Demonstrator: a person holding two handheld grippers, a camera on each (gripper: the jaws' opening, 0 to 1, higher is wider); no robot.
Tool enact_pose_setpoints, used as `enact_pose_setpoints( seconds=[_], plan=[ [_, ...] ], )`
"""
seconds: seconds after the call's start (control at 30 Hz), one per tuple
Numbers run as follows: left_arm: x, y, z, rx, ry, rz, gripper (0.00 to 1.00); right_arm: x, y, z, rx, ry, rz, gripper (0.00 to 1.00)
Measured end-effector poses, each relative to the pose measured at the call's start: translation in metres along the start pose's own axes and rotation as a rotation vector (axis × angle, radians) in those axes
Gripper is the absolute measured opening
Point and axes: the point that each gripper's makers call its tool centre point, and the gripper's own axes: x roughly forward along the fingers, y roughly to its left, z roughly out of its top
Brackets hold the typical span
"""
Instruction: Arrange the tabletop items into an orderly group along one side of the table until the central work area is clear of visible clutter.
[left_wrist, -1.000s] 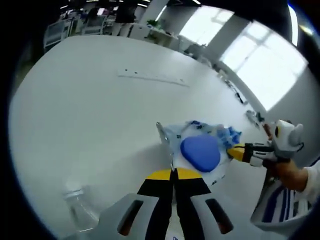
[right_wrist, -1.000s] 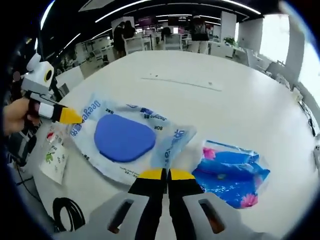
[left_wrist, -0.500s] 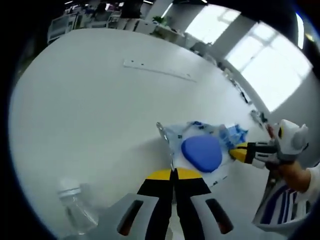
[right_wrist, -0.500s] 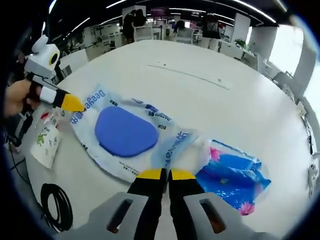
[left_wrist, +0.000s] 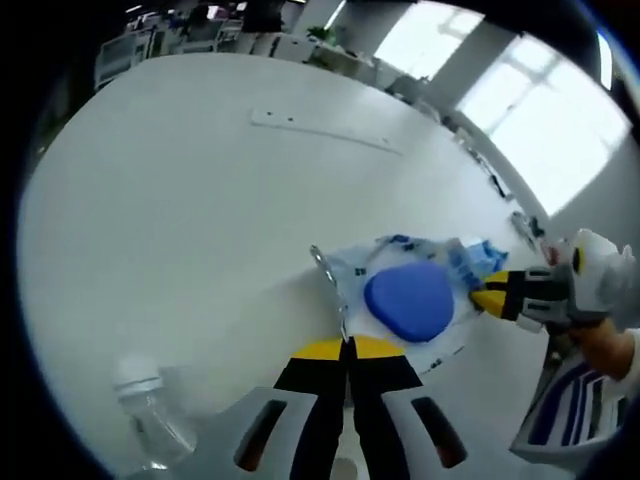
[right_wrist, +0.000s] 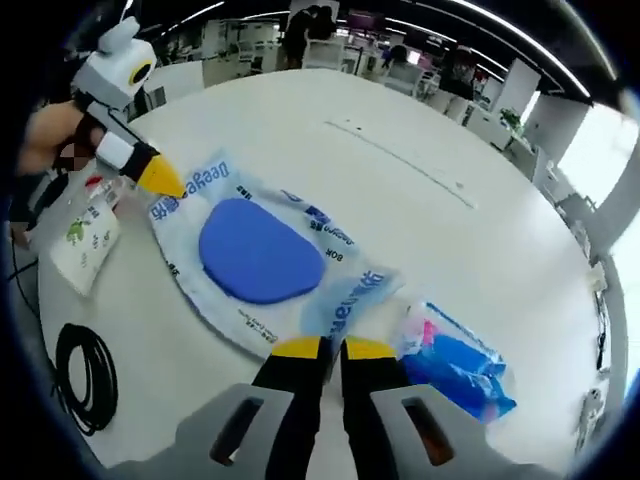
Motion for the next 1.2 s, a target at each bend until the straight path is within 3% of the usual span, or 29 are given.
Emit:
enact_pose_setpoints(
  seconds=[0.2, 0.5, 0.73, 0.8, 0.97, 1.07, 1.2],
  plan=[
    [0.002, 0.001, 0.001, -0.023, -0.011, 0.007, 0.00, -0.002, -0.002, 0.000, -0.070, 0.008, -0.027, 0.08],
    [0.003, 0.002, 0.000, -0.037, -0.015, 0.014, 0.00, -0.004, -0.007, 0.000, -0.046, -0.017, -0.046, 0.11],
    [0.004, 0.007, -0.001, 0.001, -0.008, 0.042, 0.00, -0.012, -0.009, 0.002, -0.062, -0.034, -0.049, 0.12],
    [0.004, 0.004, -0.001, -0.006, -0.007, 0.029, 0.05, -0.013, -0.011, 0.002, -0.055, -0.032, -0.049, 0.13],
    [0.000, 0.003, 0.005, -0.010, -0.030, 0.041, 0.31, -0.021, -0.013, 0.010, -0.017, -0.078, -0.041, 0.19],
    [-0.003, 0.002, 0.008, -0.005, -0.032, 0.037, 0.43, -0.028, -0.011, 0.021, 0.008, -0.129, -0.023, 0.33],
    [-0.011, -0.001, 0.015, 0.083, -0.064, 0.053, 0.59, -0.039, 0.000, 0.034, 0.076, -0.202, 0.045, 0.53]
  ],
)
